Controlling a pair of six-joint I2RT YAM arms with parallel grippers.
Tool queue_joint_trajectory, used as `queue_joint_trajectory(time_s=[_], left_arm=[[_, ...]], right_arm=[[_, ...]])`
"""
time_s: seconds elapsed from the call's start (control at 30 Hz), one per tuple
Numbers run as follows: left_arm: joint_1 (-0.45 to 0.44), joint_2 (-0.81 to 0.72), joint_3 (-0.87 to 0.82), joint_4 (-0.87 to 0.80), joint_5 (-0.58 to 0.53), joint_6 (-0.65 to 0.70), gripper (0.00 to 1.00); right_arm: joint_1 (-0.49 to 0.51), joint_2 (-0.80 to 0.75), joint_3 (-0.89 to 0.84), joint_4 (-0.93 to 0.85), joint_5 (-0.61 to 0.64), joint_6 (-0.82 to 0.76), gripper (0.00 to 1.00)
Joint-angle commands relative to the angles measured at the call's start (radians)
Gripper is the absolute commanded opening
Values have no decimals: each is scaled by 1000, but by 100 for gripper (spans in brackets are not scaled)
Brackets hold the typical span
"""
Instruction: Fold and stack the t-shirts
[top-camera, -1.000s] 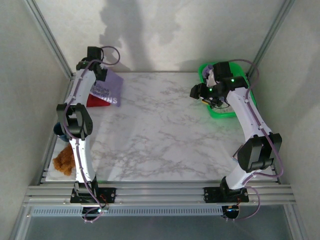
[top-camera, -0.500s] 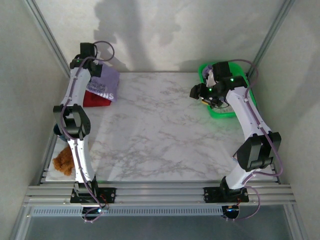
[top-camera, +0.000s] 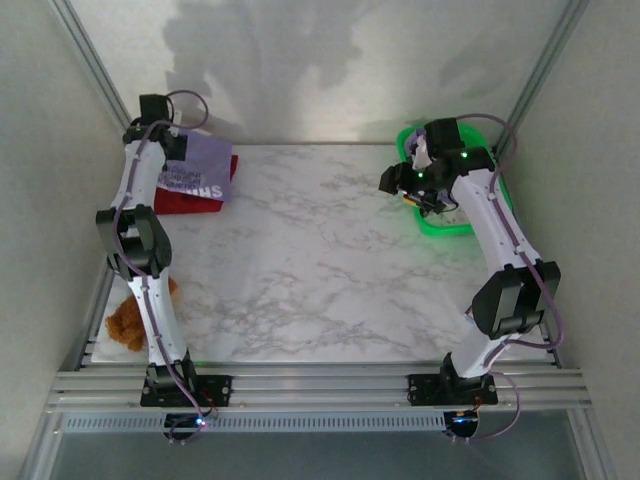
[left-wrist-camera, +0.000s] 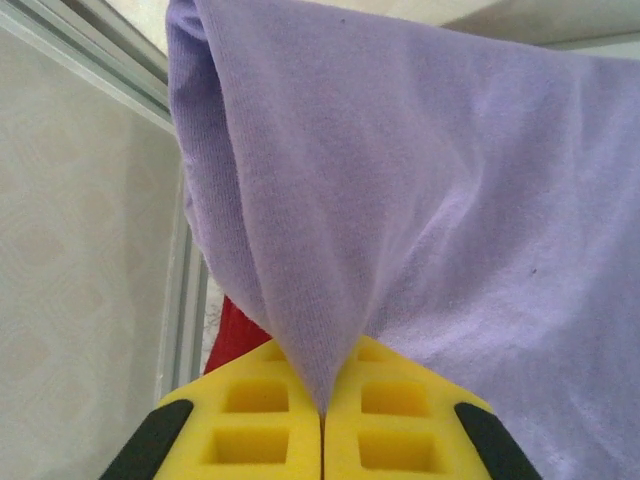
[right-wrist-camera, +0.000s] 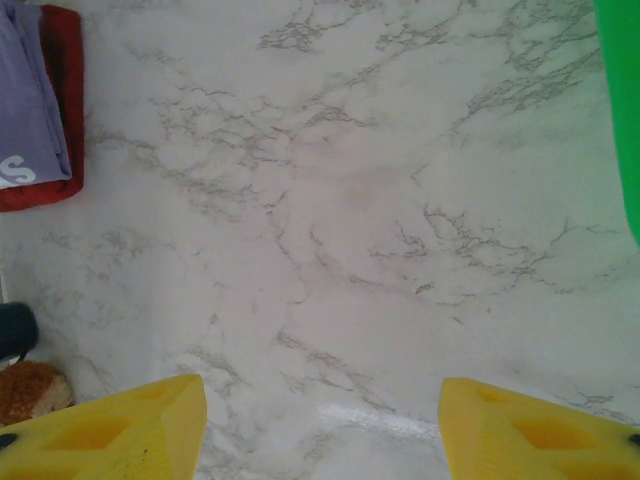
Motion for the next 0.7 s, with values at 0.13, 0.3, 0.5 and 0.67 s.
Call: queue_joint_trajectory(time_s=[0.13, 0.3, 0.5, 0.67], left_arm=[[74, 96, -9, 51, 64, 5, 0], [104, 128, -8, 51, 78, 12, 0], [148, 130, -3, 69, 123, 1, 0], [163, 133, 5, 63, 140, -7, 0]], right_arm=[[8, 56, 78, -77, -5, -23, 63], [27, 111, 153, -118, -8, -21, 63], [59, 153, 209, -152, 12, -16, 63], [76, 158, 208, -148, 18, 1, 63]])
